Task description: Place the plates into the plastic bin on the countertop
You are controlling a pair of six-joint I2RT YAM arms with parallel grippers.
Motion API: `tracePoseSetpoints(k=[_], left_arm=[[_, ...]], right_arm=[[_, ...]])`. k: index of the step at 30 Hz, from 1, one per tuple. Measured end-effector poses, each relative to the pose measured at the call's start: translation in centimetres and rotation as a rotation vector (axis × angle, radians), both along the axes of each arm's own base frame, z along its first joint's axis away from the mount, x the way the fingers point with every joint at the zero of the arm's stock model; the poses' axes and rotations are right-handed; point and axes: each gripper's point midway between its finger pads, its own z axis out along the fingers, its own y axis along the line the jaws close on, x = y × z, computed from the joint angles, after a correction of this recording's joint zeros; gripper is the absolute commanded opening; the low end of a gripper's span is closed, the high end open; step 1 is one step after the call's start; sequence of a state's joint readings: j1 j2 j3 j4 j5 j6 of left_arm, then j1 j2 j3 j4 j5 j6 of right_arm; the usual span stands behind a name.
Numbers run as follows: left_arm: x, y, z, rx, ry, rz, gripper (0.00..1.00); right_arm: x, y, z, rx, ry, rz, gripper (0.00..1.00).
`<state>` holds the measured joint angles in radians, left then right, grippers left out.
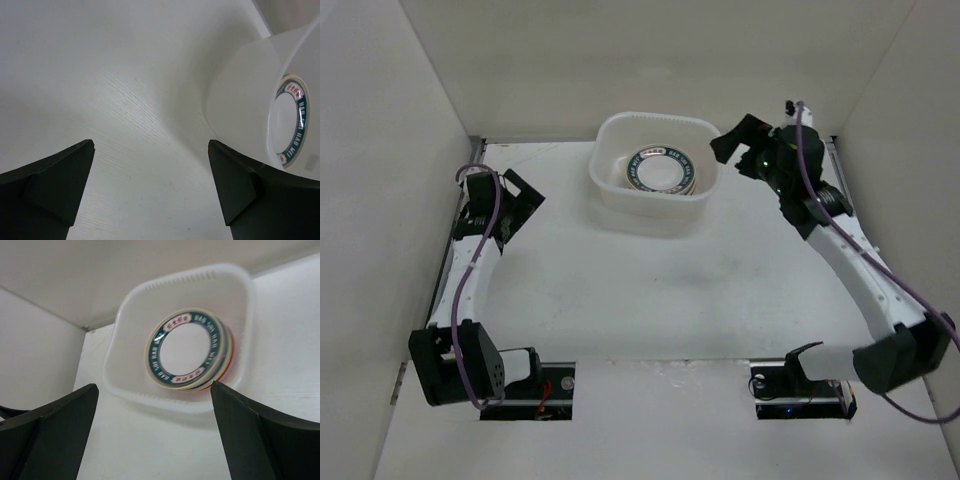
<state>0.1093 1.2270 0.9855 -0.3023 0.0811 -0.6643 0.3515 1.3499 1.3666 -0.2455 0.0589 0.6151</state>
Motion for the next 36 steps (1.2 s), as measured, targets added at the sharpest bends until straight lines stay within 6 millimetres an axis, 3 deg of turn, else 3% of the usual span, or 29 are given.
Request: tracePoseSetpoints(k=[3,5,8,12,14,21,27,36], left_arm=[[1.2,-0.1,-0.6,0.034,0.01,0.002,1.0],[1.8,-0.4,-1.0,0.059,0.014,0.0,1.0],[2.1,-0.7,-1.4,0.092,0.019,0.0,1.0],[2.2,-0.2,-1.2,0.13,0.0,0.025,1.0],[1.5,0.3,-1.3,0.148,-0.007,0.045,1.0],[-2.5,2.7,0.2,0.213,-0.078,0.137,1.0],[-3.5,5.4,1.2,0.257,-0.101,0.231,1.0],[-3.8,5.7,1.5,0.272,-0.11,0.236,1.0]], right_arm=[[-3.2,-4.4,1.7,-0.052,-0.074,-0.119,1.0],[-5.1,-7.5,0.7,-0.094,-0.07,-0.214,1.0],[-7.8,-11.8,-3.0,-0.183,0.002,-0.366,1.0],[-11.6,-15.8,-8.6,-0.321,0.143,-0.51,1.0],[-13.6,-17.4,-10.3,-0.362,0.184,-0.566,1.0],[-18.4,-21.7,-11.3,-0.359,0.176,-0.737,1.0],[-19.2,-24.0,-12.0,-0.37,0.206,-0.835,1.0],[-19.8,-24.3,-11.4,-0.352,0.174,-0.85,1.0]])
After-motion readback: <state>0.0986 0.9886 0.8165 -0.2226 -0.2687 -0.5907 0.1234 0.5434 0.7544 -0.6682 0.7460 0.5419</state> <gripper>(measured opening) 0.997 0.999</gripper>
